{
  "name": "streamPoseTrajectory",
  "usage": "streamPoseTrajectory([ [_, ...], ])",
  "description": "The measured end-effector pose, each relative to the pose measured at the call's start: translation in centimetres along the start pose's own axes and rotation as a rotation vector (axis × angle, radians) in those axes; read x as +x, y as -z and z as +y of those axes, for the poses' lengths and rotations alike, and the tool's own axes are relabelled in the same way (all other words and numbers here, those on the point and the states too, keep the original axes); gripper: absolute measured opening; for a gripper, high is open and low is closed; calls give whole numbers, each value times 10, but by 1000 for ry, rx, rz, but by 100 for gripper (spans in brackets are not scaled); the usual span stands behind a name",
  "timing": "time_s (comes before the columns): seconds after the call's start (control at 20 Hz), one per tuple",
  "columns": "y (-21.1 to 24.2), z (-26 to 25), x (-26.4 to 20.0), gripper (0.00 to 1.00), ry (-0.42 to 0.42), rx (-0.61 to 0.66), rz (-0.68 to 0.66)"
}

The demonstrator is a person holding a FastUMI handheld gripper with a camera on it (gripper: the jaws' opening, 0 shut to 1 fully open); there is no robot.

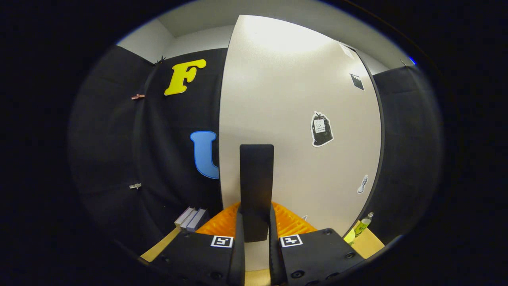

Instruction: Open the shoe cabinet door, grab the shoes and put them into the shoe cabinet, then close the shoe cabinet door.

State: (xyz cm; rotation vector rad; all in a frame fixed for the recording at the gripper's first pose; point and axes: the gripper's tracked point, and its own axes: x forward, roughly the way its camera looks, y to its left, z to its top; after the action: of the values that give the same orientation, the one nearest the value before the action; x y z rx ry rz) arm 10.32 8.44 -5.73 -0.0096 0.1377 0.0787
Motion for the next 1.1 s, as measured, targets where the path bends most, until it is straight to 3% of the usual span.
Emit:
streamPoseTrajectory([
  [0.7, -1, -38, -74, 28, -126, 34, 13],
  [1.1, -3, -62, -92, 27, -139, 67, 3],
])
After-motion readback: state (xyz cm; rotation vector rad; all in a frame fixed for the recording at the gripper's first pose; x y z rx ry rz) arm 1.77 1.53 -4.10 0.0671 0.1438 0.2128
